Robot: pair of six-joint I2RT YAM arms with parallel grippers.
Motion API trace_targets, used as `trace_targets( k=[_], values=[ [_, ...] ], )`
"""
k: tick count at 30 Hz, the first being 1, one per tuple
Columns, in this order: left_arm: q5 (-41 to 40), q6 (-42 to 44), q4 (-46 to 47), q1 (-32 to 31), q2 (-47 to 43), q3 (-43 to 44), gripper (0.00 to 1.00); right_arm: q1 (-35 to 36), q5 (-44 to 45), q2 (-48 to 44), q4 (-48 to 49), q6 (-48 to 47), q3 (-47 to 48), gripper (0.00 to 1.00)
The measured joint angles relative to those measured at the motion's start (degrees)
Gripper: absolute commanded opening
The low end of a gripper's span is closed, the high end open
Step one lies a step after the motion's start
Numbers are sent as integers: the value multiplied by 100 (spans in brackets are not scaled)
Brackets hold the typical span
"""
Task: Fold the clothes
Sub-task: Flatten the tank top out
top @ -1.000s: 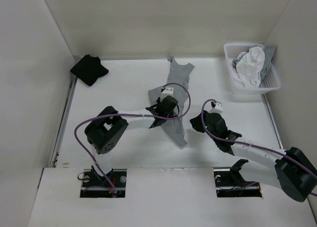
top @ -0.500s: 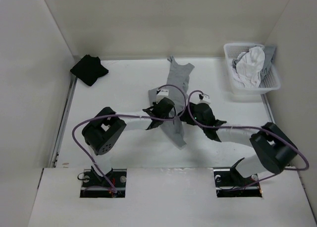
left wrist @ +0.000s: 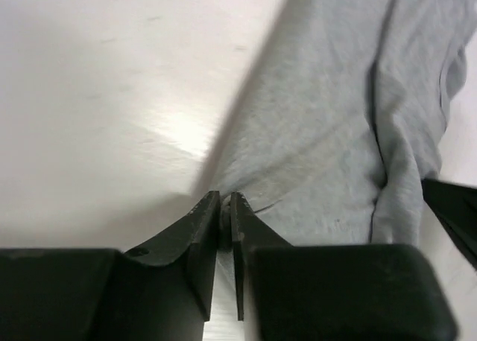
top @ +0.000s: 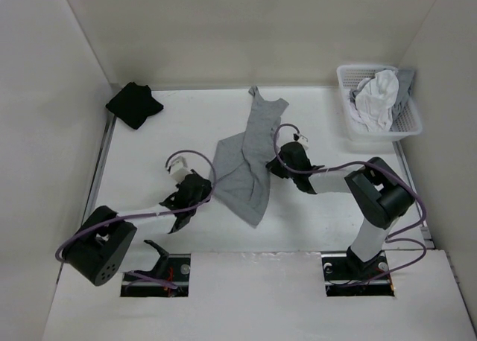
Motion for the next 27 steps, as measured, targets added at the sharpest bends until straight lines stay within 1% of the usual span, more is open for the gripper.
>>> trace_targets(
  k=[3,5,7,9,11,13,15,17,19,21,23,27],
  values=[
    [264,-841,474,734,-442,-931,22,-4,0,15,-9,61,74,1],
    [374,-1003,581,1073,-715,-1141,23,-9,28,15,-42,96,72,4],
    [479,-949,437,1331,-1067,-1185,29,-13,94,4,-46,127,55,14],
    [485,-752,157,1342,-1453,-1078,30,-22,138,-42,-37,146,-2,32],
    [369,-417,-232,1143,-1672,-734,31,-35,168,-131,-37,118,-105,38],
    [116,26,-527,730,-1606,-203,31,-39,177,-258,-35,101,-214,40],
    [-133,627,-634,131,-1161,546,29,-39,177,-481,-35,68,-363,39],
    [-256,1213,-660,-382,-350,1414,27,-39,175,-835,-37,13,-538,34],
    [-284,1604,-750,-662,404,2035,23,-39,162,-1145,-31,-59,-651,25],
    [-282,1897,-879,-807,1165,2577,22,-42,109,-1482,-28,-116,-782,21],
    [-317,2092,-1102,-861,1707,2833,23,-42,39,-1733,-9,-162,-898,21],
    [-520,2363,-1462,-955,2319,2997,29,-35,-87,-2004,9,-273,-1128,22]
  ],
)
